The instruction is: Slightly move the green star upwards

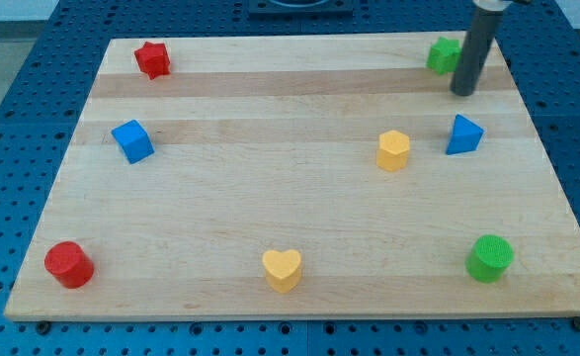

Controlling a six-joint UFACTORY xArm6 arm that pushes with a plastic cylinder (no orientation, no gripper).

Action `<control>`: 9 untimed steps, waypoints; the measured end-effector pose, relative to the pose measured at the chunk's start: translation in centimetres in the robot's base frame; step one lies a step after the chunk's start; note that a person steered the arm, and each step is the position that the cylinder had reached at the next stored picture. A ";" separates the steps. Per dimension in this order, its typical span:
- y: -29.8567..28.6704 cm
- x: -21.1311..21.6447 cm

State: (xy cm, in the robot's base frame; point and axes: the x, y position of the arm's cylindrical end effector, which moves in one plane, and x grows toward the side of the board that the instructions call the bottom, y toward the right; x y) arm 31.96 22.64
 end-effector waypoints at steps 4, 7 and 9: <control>0.0 -3.4; 0.3 -5.6; -4.3 2.1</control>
State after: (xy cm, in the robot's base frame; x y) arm 34.10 18.29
